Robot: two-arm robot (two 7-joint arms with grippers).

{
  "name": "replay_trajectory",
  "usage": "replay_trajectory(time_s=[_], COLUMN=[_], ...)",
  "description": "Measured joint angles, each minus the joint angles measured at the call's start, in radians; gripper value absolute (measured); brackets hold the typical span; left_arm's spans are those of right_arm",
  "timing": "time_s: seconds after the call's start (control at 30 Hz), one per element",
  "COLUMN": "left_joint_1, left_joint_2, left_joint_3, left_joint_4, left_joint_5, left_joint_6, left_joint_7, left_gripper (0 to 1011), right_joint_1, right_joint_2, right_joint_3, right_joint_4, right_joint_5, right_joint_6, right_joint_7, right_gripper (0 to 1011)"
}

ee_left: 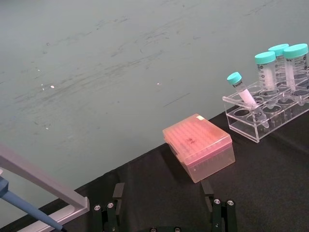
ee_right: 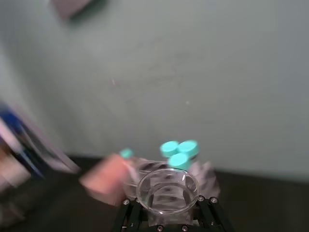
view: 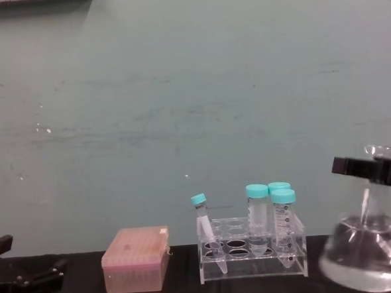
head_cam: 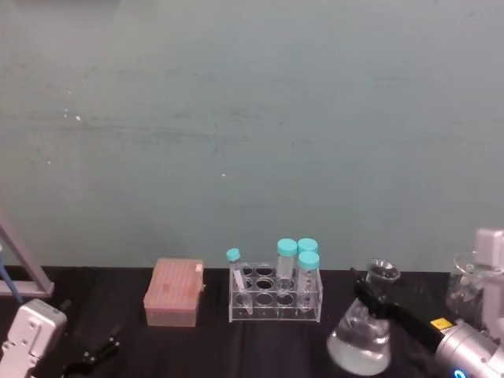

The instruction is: Pick up the beaker with the right gripper, shake it three times, and then put it down.

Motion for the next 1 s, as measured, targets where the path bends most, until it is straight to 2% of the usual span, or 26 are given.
replay_trajectory(time_s=[0.03, 0.07, 0.13, 0.17, 0.27, 0.3, 0.33, 0.37, 0.4, 0.43, 0.5, 0.53, 0.67, 0.8, 0.87, 0.9, 0.93, 0.97, 1.0], left_joint_1=[0.0, 0.0, 0.0, 0.0, 0.0, 0.0, 0.0, 0.0, 0.0, 0.0, 0.0, 0.0, 0.0, 0.0, 0.0, 0.0, 0.0, 0.0, 0.0], left_joint_2=[0.0, 0.0, 0.0, 0.0, 0.0, 0.0, 0.0, 0.0, 0.0, 0.0, 0.0, 0.0, 0.0, 0.0, 0.0, 0.0, 0.0, 0.0, 0.0], left_joint_3=[0.0, 0.0, 0.0, 0.0, 0.0, 0.0, 0.0, 0.0, 0.0, 0.0, 0.0, 0.0, 0.0, 0.0, 0.0, 0.0, 0.0, 0.0, 0.0], left_joint_4=[0.0, 0.0, 0.0, 0.0, 0.0, 0.0, 0.0, 0.0, 0.0, 0.0, 0.0, 0.0, 0.0, 0.0, 0.0, 0.0, 0.0, 0.0, 0.0], left_joint_5=[0.0, 0.0, 0.0, 0.0, 0.0, 0.0, 0.0, 0.0, 0.0, 0.0, 0.0, 0.0, 0.0, 0.0, 0.0, 0.0, 0.0, 0.0, 0.0], left_joint_6=[0.0, 0.0, 0.0, 0.0, 0.0, 0.0, 0.0, 0.0, 0.0, 0.0, 0.0, 0.0, 0.0, 0.0, 0.0, 0.0, 0.0, 0.0, 0.0], left_joint_7=[0.0, 0.0, 0.0, 0.0, 0.0, 0.0, 0.0, 0.0, 0.0, 0.0, 0.0, 0.0, 0.0, 0.0, 0.0, 0.0, 0.0, 0.0, 0.0], left_gripper=[1000, 1000, 1000, 1000, 1000, 1000, 1000, 1000, 1000, 1000, 1000, 1000, 1000, 1000, 1000, 1000, 1000, 1000, 1000], right_joint_1=[0.005, 0.015, 0.025, 0.035, 0.047, 0.053, 0.056, 0.061, 0.061, 0.066, 0.07, 0.074, 0.078, 0.078, 0.076, 0.072, 0.072, 0.07, 0.064], right_joint_2=[0.022, 0.064, 0.099, 0.127, 0.161, 0.179, 0.186, 0.199, 0.199, 0.211, 0.22, 0.228, 0.235, 0.232, 0.224, 0.215, 0.215, 0.208, 0.191], right_joint_3=[-0.025, -0.068, -0.103, -0.132, -0.168, -0.186, -0.193, -0.207, -0.207, -0.22, -0.229, -0.239, -0.249, -0.245, -0.234, -0.222, -0.222, -0.213, -0.19], right_joint_4=[0.0, 0.001, 0.005, 0.009, 0.016, 0.02, 0.021, 0.024, 0.024, 0.027, 0.027, 0.028, 0.028, 0.031, 0.033, 0.033, 0.033, 0.033, 0.033], right_joint_5=[-0.056, -0.165, -0.261, -0.361, -0.492, -0.56, -0.589, -0.643, -0.643, -0.694, -0.734, -0.774, -0.831, -0.846, -0.833, -0.808, -0.808, -0.787, -0.733], right_joint_6=[-0.038, -0.112, -0.168, -0.218, -0.276, -0.302, -0.313, -0.33, -0.33, -0.347, -0.358, -0.368, -0.385, -0.395, -0.396, -0.396, -0.396, -0.394, -0.385], right_joint_7=[-0.001, -0.012, -0.031, -0.055, -0.092, -0.112, -0.12, -0.135, -0.135, -0.148, -0.158, -0.169, -0.183, -0.185, -0.179, -0.169, -0.169, -0.16, -0.136], right_gripper=[451, 451, 451, 451, 451, 451, 451, 451, 451, 451, 451, 451, 451, 451, 451, 451, 451, 451, 451])
